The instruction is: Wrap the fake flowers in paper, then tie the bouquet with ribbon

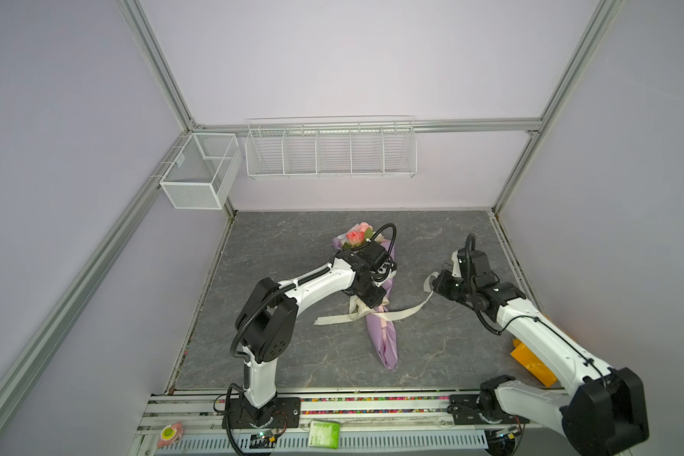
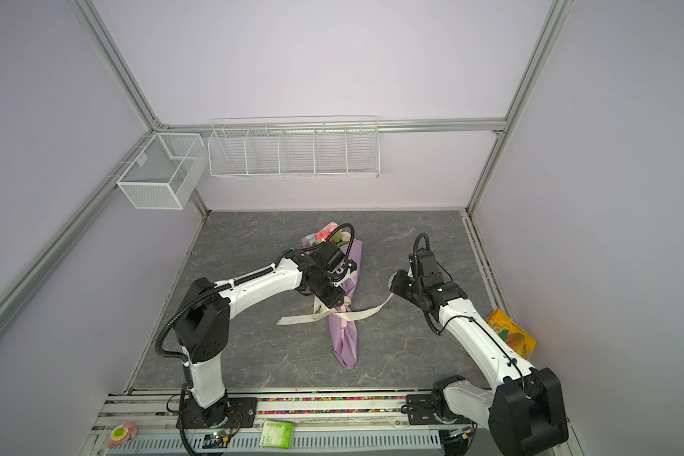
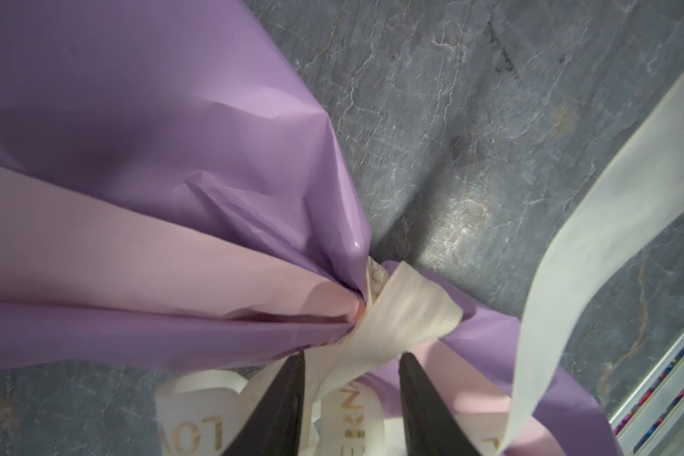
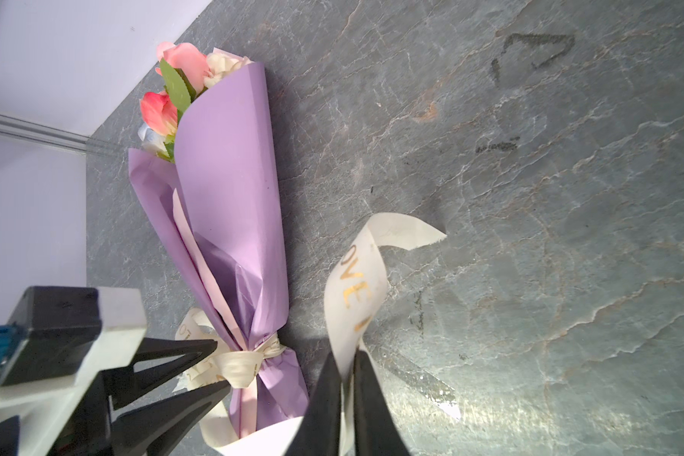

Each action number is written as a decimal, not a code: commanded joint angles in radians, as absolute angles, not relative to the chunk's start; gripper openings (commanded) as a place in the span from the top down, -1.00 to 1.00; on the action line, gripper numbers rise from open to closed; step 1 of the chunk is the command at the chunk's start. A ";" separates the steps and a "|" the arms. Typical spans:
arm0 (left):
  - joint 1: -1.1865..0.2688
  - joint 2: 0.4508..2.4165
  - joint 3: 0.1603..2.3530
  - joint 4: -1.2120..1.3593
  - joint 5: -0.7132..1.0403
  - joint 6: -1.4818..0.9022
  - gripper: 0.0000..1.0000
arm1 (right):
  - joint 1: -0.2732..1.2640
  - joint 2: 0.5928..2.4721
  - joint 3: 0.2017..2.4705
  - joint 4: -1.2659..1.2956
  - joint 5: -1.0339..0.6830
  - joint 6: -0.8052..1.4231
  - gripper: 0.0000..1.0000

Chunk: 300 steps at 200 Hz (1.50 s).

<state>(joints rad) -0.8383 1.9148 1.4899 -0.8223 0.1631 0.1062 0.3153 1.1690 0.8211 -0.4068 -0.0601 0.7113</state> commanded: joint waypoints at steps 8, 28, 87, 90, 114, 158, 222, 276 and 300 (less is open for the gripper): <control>-0.842 1.930 1.519 -0.845 0.163 0.137 0.26 | 0.311 1.162 0.818 -0.420 -0.055 0.729 0.75; -0.843 1.924 1.519 -0.844 0.171 0.136 0.52 | 0.311 1.168 0.816 -0.422 -0.054 0.730 0.75; -0.844 1.877 1.513 -0.854 0.172 0.125 1.00 | 0.311 1.176 0.828 -0.414 -0.052 0.739 0.75; -0.843 1.873 1.513 -0.854 0.172 0.121 1.00 | 0.311 1.177 0.828 -0.414 -0.052 0.740 0.75; -0.842 1.843 1.503 -0.854 0.182 0.097 1.00 | 0.311 1.188 0.837 -0.393 -0.069 0.751 0.74; -0.843 1.817 1.499 -0.880 0.234 0.060 1.00 | 0.311 1.216 0.855 -0.326 -0.100 0.793 0.75; -0.842 1.789 1.473 -0.900 0.286 0.022 1.00 | 0.298 1.206 0.872 -0.199 -0.023 0.832 0.71; -0.841 1.766 1.449 -0.899 0.323 -0.018 1.00 | 0.295 1.293 0.864 -0.316 -0.126 0.770 0.26; -0.841 1.756 1.429 -0.897 0.332 -0.036 1.00 | 0.297 1.222 0.809 -0.382 -0.157 0.765 -0.07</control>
<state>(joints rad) -0.8383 1.7817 1.4540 -0.8703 0.3023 -0.0071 0.3004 1.2922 0.8558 -0.2909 -0.1040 0.7826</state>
